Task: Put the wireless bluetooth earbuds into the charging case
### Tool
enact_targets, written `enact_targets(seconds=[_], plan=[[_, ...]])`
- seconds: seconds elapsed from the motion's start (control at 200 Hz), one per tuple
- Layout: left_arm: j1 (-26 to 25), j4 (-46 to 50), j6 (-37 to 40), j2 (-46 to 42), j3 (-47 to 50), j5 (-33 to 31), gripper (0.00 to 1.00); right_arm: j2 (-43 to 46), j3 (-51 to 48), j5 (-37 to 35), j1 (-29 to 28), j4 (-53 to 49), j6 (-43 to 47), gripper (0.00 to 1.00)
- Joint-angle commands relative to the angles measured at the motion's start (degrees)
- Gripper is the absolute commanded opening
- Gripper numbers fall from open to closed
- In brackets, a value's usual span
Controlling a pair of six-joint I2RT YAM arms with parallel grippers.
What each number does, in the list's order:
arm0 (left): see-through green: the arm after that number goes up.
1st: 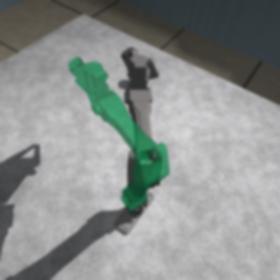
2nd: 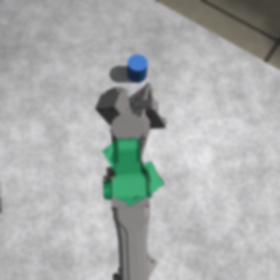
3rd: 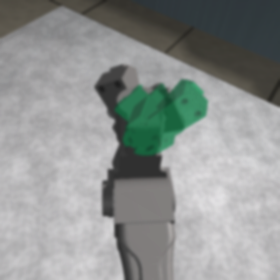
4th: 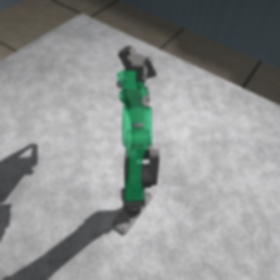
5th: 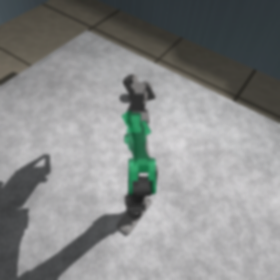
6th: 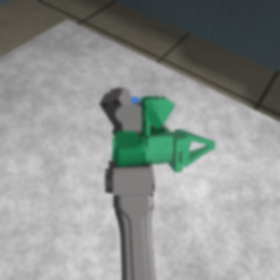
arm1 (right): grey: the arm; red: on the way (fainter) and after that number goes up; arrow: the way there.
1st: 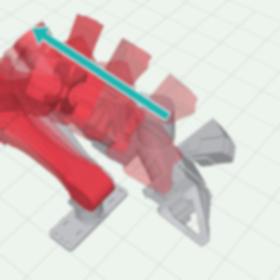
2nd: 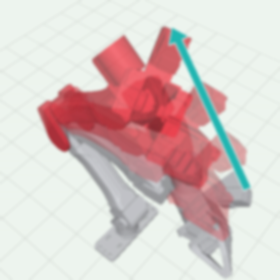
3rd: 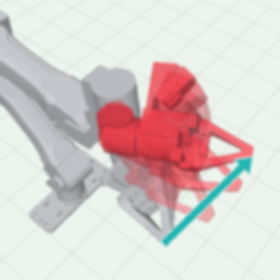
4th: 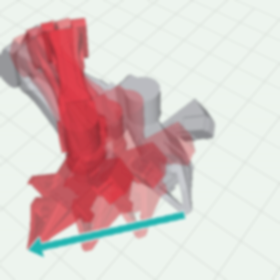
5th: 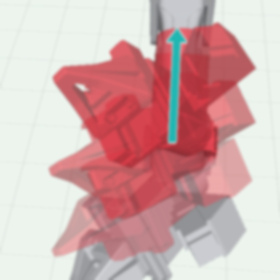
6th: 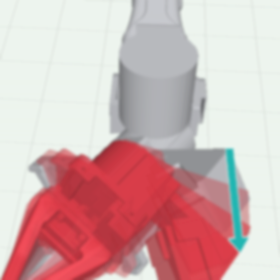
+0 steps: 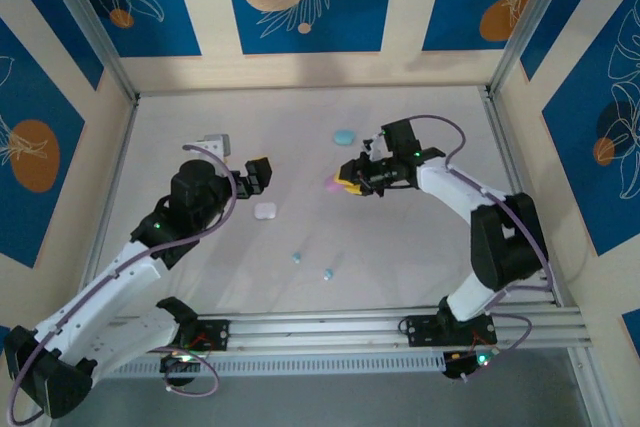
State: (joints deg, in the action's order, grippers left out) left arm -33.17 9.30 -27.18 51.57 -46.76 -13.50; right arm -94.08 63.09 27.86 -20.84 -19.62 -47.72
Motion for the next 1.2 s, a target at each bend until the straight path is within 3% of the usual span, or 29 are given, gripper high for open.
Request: enact_targets(seconds=[0.0, 0.315, 0.735, 1.195], plan=[[1.08, 3.97, -2.23, 0.53, -1.23, 4.11, 1.00, -4.58, 4.08, 1.28, -1.92, 1.52, 1.58, 0.19], [3.47, 5.42, -1.74, -2.95, -0.54, 8.85, 1.00, -19.17, 14.87, 3.06, -5.98, 1.63, 1.32, 0.20], [4.34, 4.54, -2.82, -4.32, 1.24, 10.04, 1.00, -33.46, 27.94, 2.24, -8.54, -1.63, -0.08, 0.21], [4.34, 3.53, -3.23, -3.64, 1.59, 9.88, 1.00, -35.84, 27.33, -1.45, -10.71, -2.91, -0.09, 0.30]])
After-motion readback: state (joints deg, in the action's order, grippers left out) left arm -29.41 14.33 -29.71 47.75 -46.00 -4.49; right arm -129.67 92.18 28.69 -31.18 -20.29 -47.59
